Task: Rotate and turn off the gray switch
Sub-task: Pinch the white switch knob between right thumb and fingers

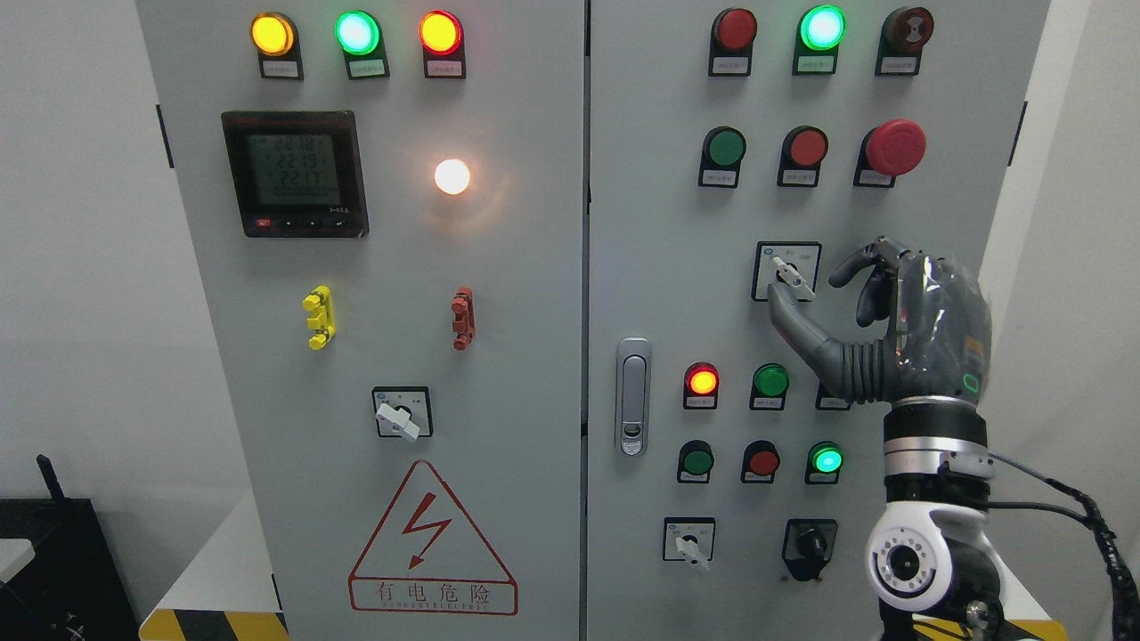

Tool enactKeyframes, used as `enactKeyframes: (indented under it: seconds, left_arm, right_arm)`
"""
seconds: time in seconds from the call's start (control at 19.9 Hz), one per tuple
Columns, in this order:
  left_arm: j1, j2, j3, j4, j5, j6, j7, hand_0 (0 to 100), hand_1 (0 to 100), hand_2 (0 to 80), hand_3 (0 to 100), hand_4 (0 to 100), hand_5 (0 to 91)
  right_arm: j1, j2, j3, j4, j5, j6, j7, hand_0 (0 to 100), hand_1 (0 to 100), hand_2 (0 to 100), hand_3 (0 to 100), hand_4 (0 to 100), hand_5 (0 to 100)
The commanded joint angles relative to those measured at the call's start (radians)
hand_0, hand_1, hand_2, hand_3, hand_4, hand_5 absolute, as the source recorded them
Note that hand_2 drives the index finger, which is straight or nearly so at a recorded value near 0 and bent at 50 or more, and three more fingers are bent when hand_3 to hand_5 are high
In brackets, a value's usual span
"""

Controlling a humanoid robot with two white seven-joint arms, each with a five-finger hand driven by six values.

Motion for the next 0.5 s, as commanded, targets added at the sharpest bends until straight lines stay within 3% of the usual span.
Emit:
enactKeyframes:
  seconds: [0.0, 0.45]
  left_arm:
    - [0.0, 0.0, -0.002, 0.014, 0.0, -0.001, 0.0, 12, 39, 0.0, 0, 0, 0.0]
    - [0.0, 0.0, -0.002, 0.014, 0.0, -0.001, 0.0, 12, 39, 0.0, 0, 0, 0.0]
  right_arm:
    - [-0.01, -0.001, 0.001, 0.017, 0.0, -0.002, 0.002, 0, 42, 63, 97, 93, 100]
    - [-0.016, -0.001, 0.01, 0.023, 0.002, 0.0, 0.002, 2, 42, 63, 97, 93, 100]
